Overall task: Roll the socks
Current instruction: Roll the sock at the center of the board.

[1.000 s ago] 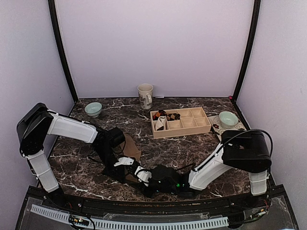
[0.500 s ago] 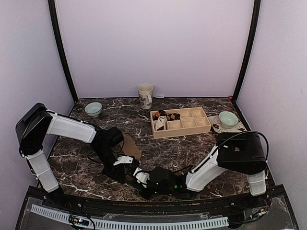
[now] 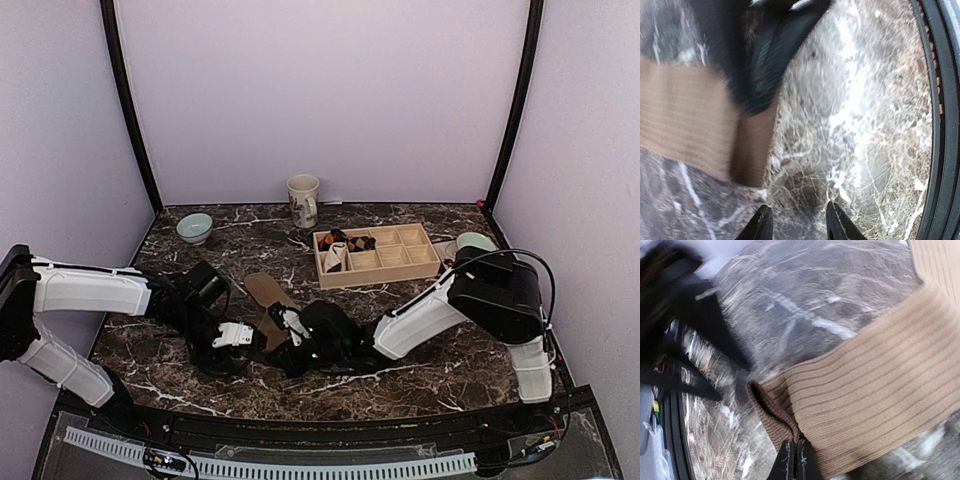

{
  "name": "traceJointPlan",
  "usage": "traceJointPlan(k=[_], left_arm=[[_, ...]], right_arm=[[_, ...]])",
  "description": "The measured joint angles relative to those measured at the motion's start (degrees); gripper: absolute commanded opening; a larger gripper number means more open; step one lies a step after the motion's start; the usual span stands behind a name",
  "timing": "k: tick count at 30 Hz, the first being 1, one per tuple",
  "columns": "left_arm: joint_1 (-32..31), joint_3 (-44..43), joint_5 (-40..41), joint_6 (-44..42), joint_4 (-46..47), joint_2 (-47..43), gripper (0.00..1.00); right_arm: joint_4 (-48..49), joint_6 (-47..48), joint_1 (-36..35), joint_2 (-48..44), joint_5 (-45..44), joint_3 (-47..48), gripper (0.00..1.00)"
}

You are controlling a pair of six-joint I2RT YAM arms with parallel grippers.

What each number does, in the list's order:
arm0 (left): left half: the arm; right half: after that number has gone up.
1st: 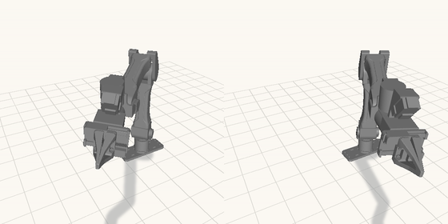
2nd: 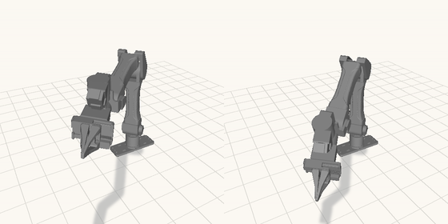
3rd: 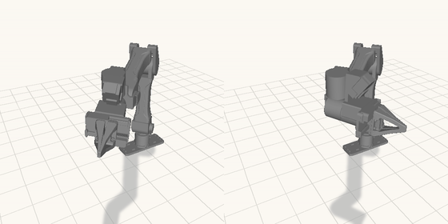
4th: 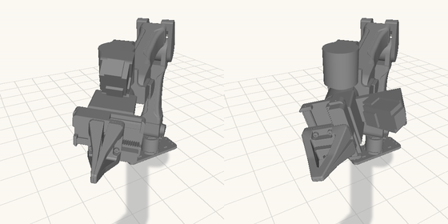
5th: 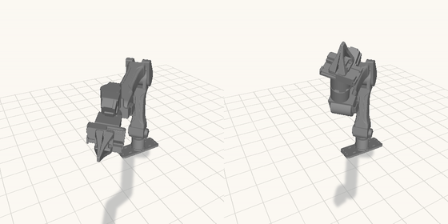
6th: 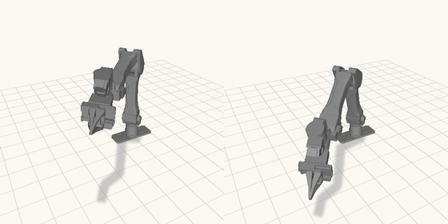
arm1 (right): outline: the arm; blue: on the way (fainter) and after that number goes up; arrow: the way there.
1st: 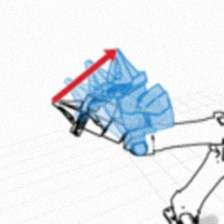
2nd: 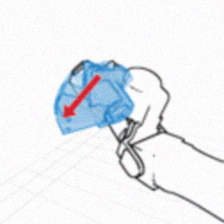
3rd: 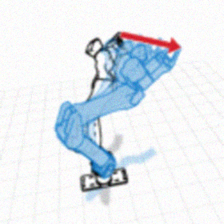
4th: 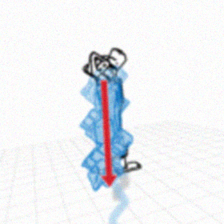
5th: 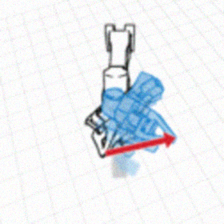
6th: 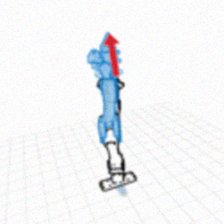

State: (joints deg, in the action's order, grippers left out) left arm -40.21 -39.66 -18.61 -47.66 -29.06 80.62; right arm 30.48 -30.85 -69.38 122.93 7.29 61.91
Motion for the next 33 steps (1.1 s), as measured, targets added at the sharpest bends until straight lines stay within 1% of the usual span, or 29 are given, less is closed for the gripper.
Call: traceJointPlan(k=[4,9,14,19,27,31,33], left_arm=[[-0.52,0.00,0.07,-1.68,0.61,-2.54,0.39],[-0.59,-0.44,0.09,-3.26,0.74,-4.35,0.39],[-2.49,-0.52,0.70,-4.81,2.75,-4.50,0.37],[-4.42,1.25,3.82,-8.35,9.14,-2.78,0.36],[-4.72,2.23,8.35,-14.53,15.39,0.83,0.33],[-4.72,2.69,9.66,-16.92,16.55,1.16,0.32],[-4.72,3.30,10.19,-17.64,16.85,0.83,0.34]], right_arm=[[-5.90,-5.97,2.47,1.64,3.65,4.83,0.00],[-8.00,-10.12,2.78,1.81,5.11,5.97,0.00],[-8.85,-11.98,2.97,1.90,5.92,6.40,0.00],[-9.29,-13.88,3.54,2.84,8.70,7.58,0.00],[-10.78,-15.45,4.15,4.24,12.46,9.94,0.00],[-10.80,-16.00,4.42,4.26,13.29,9.77,0.00],[-10.82,-16.22,4.66,4.31,13.68,9.70,0.00]])
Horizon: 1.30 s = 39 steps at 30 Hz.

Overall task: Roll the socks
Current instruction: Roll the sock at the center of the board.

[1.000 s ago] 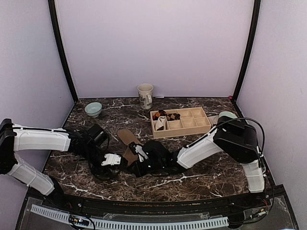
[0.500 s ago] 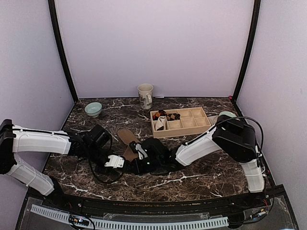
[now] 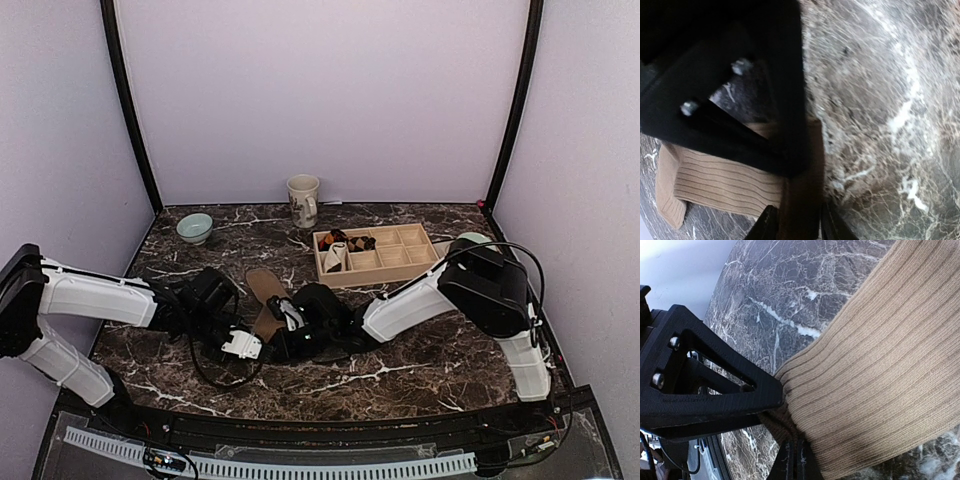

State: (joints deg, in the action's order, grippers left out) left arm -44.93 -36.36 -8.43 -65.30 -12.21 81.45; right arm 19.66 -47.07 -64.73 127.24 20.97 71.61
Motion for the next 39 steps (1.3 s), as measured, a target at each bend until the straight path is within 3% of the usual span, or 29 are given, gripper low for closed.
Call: traceJointPlan(k=[11,12,14,28,36,39], left_arm=[[-0.15,0.28,0.02,-0.81,-5.40,-4.15,0.44],[-0.33,0.02,0.04,-0.81,-5.77,-4.20,0.50],[-1.05,-0.28,0.17,-0.85,-5.99,-4.33,0.51],[-4.83,2.62,4.85,-4.98,-2.56,-4.63,0.36],[-3.74,3.39,5.05,-6.88,0.28,-3.37,0.35],[-3.50,3.39,4.85,-7.39,1.27,-2.86,0.27]], right_arm=[[-0.37,-0.85,1.01,0.59,2.84,0.26,0.00],[-0.61,-0.96,1.05,0.63,3.04,0.44,0.00],[-0.96,-1.25,1.14,0.70,3.34,0.63,0.00],[-1.25,-1.88,2.27,1.14,5.84,0.94,0.00],[-1.49,-1.88,2.56,1.14,6.58,0.92,0.00],[-1.57,-1.66,2.56,1.11,6.64,0.98,0.00]])
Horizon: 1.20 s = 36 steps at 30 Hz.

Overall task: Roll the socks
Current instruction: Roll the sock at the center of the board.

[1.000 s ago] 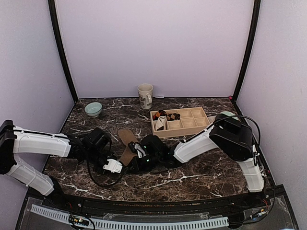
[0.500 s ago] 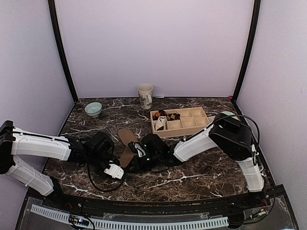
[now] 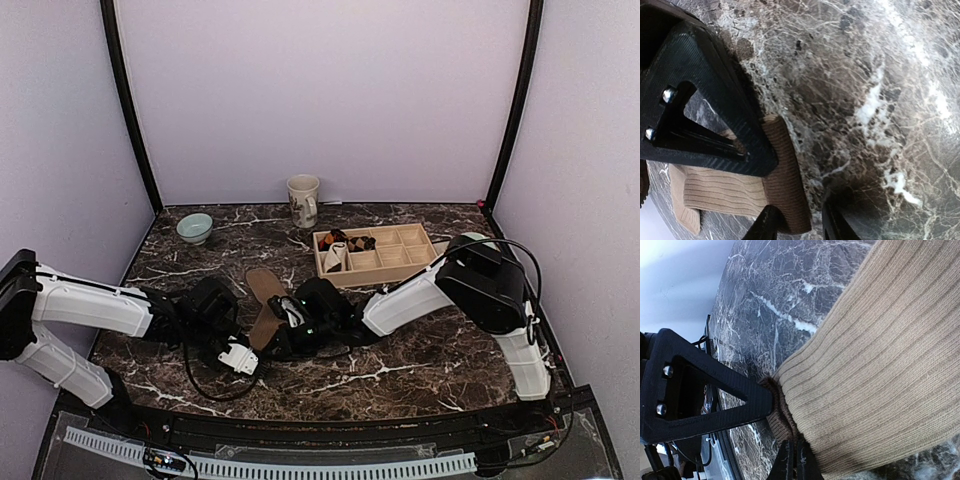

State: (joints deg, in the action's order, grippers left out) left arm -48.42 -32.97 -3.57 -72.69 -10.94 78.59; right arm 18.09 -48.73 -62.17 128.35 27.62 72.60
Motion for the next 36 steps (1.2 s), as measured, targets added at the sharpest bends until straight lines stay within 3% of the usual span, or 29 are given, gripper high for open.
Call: traceJointPlan(k=[5,9,16,17,18,19,25,29,36], left_arm=[[0.07,0.00,-0.04,-0.92,2.34,1.77,0.00],[0.66,0.13,-0.13,-1.95,3.50,2.38,0.00],[3.82,-3.06,-4.81,-0.59,0.02,4.50,0.00],[4.37,-3.93,-5.64,-0.13,-1.40,4.87,0.00],[4.74,-4.68,-6.38,0.39,-2.60,5.18,0.00],[5.18,-5.77,-7.17,1.20,-4.57,5.66,0.00],[5.88,-8.96,-11.13,4.31,-10.67,7.85,0.00],[6.16,-10.93,-14.03,5.77,-13.88,9.53,0.00],[8.11,-18.84,-20.74,7.96,-22.12,17.16,0.00]], right_arm=[[-0.09,0.24,0.11,-0.07,0.35,-0.04,0.00],[0.61,0.22,0.26,-0.55,0.76,-0.83,0.00],[3.65,0.79,0.33,-4.39,-0.72,-6.38,0.27],[3.93,1.49,0.31,-6.45,-1.99,-8.79,0.52],[4.13,1.46,0.31,-7.98,-3.19,-10.45,0.96],[5.68,2.14,0.33,-10.27,-4.61,-13.57,0.99],[13.27,8.11,-1.03,-22.64,-15.47,-28.85,0.99],[18.88,16.85,-6.14,-28.04,-24.87,-38.10,0.98],[14.53,34.40,-18.43,-28.94,-40.33,-34.01,0.90]])
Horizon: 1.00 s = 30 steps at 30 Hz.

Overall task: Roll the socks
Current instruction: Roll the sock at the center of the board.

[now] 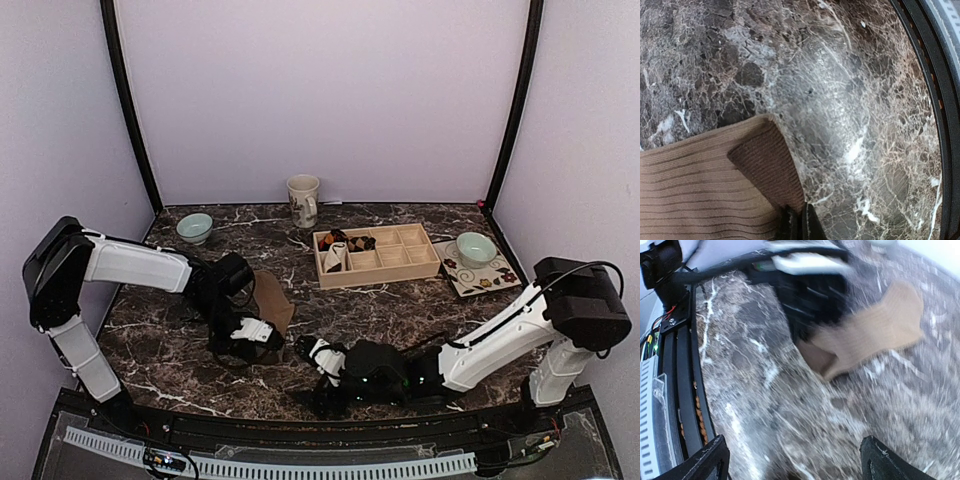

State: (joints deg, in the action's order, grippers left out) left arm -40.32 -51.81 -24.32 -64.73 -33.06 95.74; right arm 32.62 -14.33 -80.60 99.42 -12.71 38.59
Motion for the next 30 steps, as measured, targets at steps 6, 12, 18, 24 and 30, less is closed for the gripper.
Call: traceJointPlan(k=[6,12,18,24,30], left_arm=[[1.95,-5.53,-6.23,0.39,-7.56,5.95,0.00],[1.97,-7.08,-10.47,-0.87,-14.38,8.85,0.00],[1.97,-7.37,-12.46,-2.34,-19.04,10.58,0.00],[1.97,-8.83,-12.83,-2.54,-21.14,11.63,0.00],[2.23,-9.05,-12.74,-2.40,-21.18,11.63,0.00]], right_arm=[[-5.07,12.33,-6.19,2.91,-8.17,7.80,0.81],[-8.74,22.95,-6.01,6.75,-8.28,12.63,0.72],[-9.97,28.63,-3.91,11.04,-3.74,17.22,0.62],[-10.12,31.30,-1.62,15.63,1.27,22.18,0.59],[-10.10,32.06,-0.74,17.40,4.09,22.60,0.56]])
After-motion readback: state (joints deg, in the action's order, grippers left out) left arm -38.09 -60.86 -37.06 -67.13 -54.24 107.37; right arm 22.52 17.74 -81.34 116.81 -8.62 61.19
